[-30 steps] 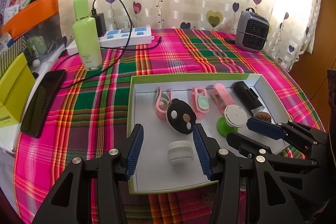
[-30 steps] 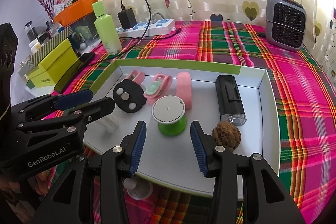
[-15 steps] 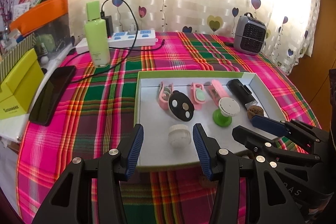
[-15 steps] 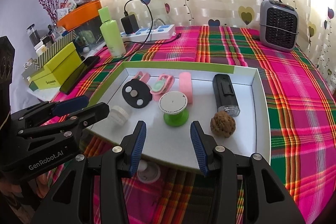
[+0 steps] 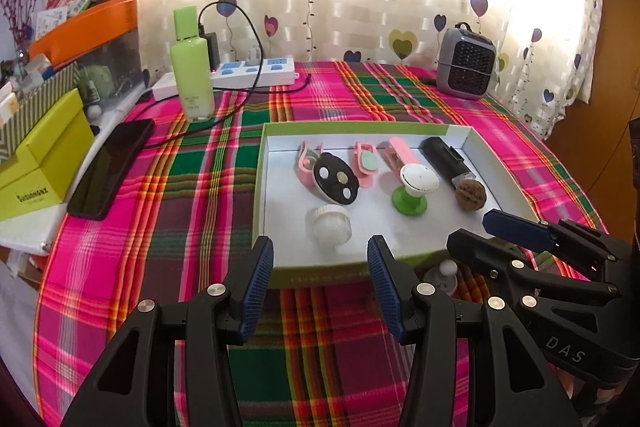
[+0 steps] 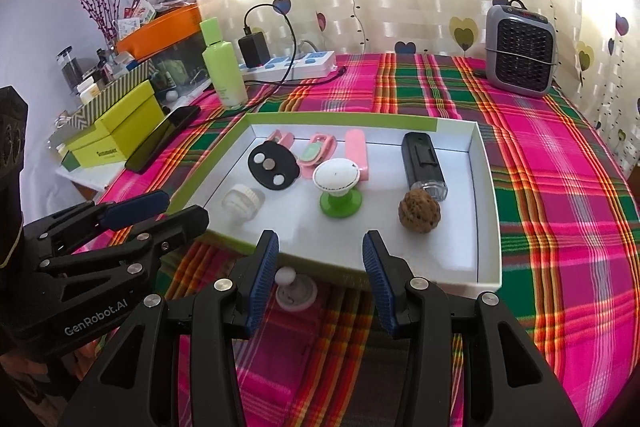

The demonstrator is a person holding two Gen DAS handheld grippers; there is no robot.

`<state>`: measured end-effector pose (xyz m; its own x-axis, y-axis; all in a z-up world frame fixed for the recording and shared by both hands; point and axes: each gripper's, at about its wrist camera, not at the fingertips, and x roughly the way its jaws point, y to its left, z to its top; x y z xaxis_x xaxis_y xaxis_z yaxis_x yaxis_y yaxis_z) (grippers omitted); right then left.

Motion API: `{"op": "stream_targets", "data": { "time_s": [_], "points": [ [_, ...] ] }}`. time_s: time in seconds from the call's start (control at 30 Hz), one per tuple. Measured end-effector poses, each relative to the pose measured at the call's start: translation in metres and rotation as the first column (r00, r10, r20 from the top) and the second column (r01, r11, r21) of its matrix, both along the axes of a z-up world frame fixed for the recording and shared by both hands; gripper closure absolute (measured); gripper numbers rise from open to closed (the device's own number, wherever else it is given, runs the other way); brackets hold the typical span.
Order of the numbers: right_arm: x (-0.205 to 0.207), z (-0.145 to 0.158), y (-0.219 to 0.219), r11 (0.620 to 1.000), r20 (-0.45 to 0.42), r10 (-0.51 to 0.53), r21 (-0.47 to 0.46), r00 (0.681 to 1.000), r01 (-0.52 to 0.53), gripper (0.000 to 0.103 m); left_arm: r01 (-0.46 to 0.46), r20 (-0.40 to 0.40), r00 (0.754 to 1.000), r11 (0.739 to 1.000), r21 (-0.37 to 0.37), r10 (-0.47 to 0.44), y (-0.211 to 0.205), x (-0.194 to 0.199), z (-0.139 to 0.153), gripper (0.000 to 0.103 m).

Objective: Organize objects
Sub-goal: 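Lift both open tools out of the box and back away, then lower the left tool onto the walnut beside the box and close it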

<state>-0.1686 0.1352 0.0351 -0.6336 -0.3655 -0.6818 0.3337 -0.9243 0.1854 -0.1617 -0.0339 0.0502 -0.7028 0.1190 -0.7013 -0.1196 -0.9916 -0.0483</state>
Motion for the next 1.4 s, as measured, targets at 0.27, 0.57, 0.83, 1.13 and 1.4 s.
{"op": "stream_targets", "data": {
  "time_s": [0.27,0.57,0.83,1.13,1.4],
  "points": [
    [0.019,0.004,0.001,1.0,-0.025,0.0,0.018,1.0,0.0,0.058,-0.016,0.001,1.0,1.0,0.013,0.016,-0.004,0.015,-0.002,0.055],
    [0.038,0.006,0.001,1.0,-0.039,0.005,0.03,0.999,-0.004,0.058,-0.006,-0.004,1.0,1.0,0.027,0.006,-0.007,0.032,-0.004,0.055],
    [0.042,-0.007,0.01,1.0,0.008,-0.018,0.02,1.0,0.018,0.058,0.01,0.034,0.999,0.998,0.056,-0.012,-0.011,0.038,-0.019,0.055],
    [0.042,-0.018,0.003,0.999,0.05,0.018,0.032,0.999,-0.019,0.058,0.038,0.061,0.997,0.996,0.08,-0.043,-0.007,0.034,-0.029,0.055],
    [0.039,-0.019,0.014,1.0,0.062,-0.024,0.018,0.998,0.023,0.058,0.083,0.083,0.992,0.993,0.084,-0.09,0.006,0.022,-0.034,0.055]
  ]
}}
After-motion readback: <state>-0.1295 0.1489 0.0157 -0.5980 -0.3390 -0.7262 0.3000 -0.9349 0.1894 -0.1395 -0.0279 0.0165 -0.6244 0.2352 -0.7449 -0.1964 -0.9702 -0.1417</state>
